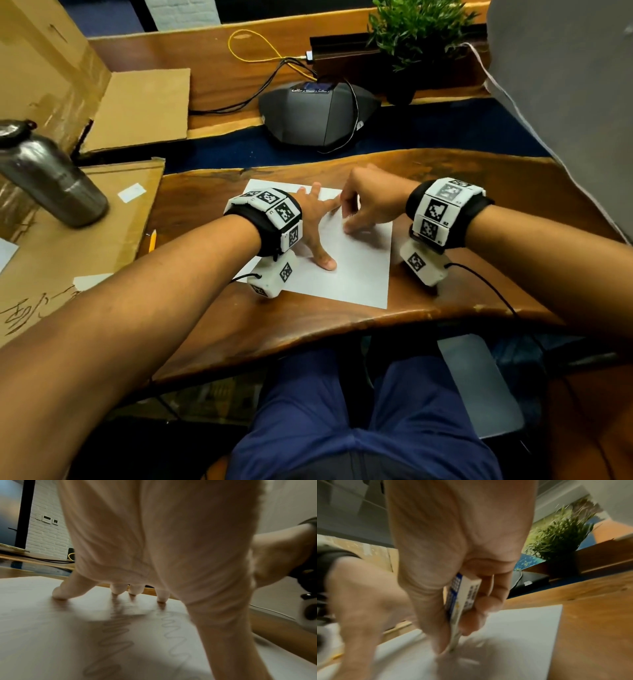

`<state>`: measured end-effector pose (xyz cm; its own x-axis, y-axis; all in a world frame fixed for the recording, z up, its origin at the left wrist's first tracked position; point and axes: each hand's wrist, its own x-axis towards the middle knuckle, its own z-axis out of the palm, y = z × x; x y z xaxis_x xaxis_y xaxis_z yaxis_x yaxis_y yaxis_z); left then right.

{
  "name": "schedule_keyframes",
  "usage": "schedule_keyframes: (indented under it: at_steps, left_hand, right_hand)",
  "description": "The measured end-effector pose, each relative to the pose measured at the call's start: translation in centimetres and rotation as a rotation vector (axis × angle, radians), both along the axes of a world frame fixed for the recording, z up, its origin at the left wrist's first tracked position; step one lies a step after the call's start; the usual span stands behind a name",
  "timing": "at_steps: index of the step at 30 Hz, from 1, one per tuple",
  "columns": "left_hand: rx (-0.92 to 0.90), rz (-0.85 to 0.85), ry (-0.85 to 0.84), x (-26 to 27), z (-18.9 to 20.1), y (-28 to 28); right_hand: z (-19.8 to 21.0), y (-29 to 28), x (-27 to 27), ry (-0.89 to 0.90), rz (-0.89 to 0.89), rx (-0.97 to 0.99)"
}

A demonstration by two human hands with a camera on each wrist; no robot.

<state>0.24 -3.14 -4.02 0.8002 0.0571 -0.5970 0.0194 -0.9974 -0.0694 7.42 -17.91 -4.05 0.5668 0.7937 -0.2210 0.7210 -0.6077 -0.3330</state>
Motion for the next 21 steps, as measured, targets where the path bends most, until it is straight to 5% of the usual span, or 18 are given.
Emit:
schedule_keyframes:
  at_steps: [6, 11, 16, 21]
  left_hand:
    - [-0.005, 0.002, 0.003, 0.2, -0.2, -0.1]
    - [0.002, -0.011, -0.018, 0.0, -0.1, 0.0]
    - [-0.001, -0.006, -0.011, 0.1, -0.1, 0.0]
    - [-0.006, -0.016, -0.025, -0.1, -0.1, -0.1]
  right_hand:
    - [0.2, -0.4, 0.7, -0.058, -0.078, 0.060]
    - [0.0, 0.2, -0.9, 0.025, 0.036, -0.018]
    - [0.0, 0.2, 0.3, -0.147, -0.076, 0.034]
    - [0.3, 0.5, -0.3, 0.009, 0.029, -0.063]
